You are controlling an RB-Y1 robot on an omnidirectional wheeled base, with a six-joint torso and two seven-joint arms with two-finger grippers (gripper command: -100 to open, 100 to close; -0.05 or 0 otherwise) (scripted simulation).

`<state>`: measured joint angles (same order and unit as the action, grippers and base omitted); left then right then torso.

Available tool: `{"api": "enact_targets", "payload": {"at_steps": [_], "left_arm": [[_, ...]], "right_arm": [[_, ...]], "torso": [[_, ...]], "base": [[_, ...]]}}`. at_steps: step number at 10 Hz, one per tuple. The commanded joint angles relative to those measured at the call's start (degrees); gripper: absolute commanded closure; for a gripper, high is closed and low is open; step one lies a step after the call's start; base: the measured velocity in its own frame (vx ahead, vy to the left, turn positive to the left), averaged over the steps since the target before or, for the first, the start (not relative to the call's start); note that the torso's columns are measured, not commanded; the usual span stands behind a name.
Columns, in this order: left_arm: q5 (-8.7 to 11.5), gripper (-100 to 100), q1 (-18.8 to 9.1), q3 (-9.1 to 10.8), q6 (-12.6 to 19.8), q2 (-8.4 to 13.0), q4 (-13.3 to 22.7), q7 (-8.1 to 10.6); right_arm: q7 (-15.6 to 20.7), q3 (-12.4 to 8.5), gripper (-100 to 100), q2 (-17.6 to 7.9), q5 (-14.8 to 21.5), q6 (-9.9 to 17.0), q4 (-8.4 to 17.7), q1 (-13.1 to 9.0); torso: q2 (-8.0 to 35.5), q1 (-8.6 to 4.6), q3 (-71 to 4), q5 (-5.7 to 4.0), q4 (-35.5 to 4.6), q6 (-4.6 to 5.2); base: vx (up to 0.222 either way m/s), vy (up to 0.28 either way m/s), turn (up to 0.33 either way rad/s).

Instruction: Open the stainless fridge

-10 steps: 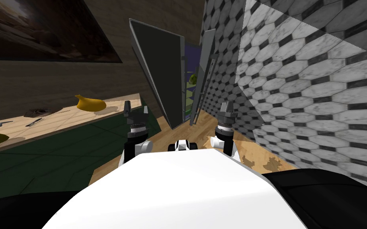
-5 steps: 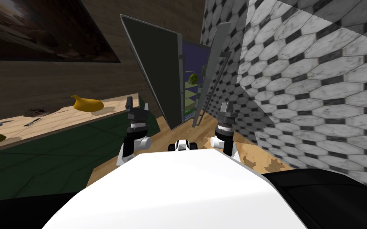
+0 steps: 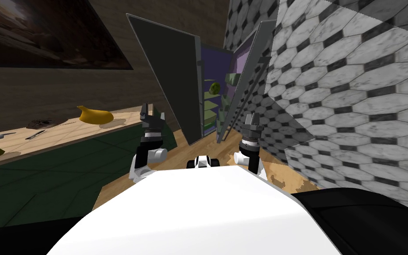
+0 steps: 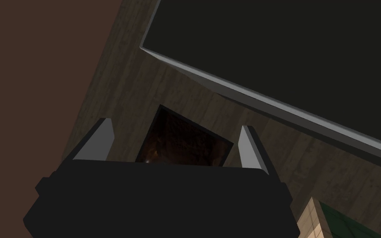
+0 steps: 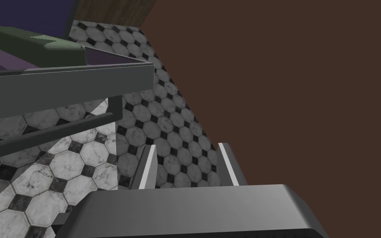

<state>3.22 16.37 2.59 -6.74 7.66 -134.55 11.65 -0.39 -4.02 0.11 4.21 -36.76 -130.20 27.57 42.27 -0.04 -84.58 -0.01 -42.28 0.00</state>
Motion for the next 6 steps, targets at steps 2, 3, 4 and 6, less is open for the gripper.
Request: {"api": "enact_targets", "payload": {"at_steps": [2, 3, 4, 6], "left_arm": [[0.2, -100, -5.4, 2.73, 6.0, 0.7, 0.4, 0.79], [0.2, -100, -5.9, 2.73, 7.6, 0.7, 0.4, 0.79], [0.3, -100, -8.1, 4.09, 9.2, 0.9, 0.5, 1.18], [0.3, -100, -8.8, 4.09, 11.5, 0.9, 0.5, 1.18]], "right_arm": [[0.0, 0.0, 0, 0.0, 0.0, 0.0, 0.0, 0.0], [0.0, 0.0, 0, 0.0, 0.0, 0.0, 0.0, 0.0], [0.0, 0.0, 0, 0.0, 0.0, 0.0, 0.0, 0.0], [0.0, 0.0, 0, 0.0, 0.0, 0.0, 0.0, 0.0]], "torso": [[0.0, 0.06, 0.0, 0.01, 0.0, 0.01], [0.0, 0.03, 0.0, 0.01, 0.0, -0.01], [0.1, 0.09, 0.0, 0.02, 0.0, 0.01], [0.0, 0.03, 0.0, 0.01, 0.0, 0.01]], "base": [[0.054, -0.103, 0.062], [0.046, -0.096, 0.038], [0.043, -0.112, 0.074], [0.039, -0.082, 0.015]]}}
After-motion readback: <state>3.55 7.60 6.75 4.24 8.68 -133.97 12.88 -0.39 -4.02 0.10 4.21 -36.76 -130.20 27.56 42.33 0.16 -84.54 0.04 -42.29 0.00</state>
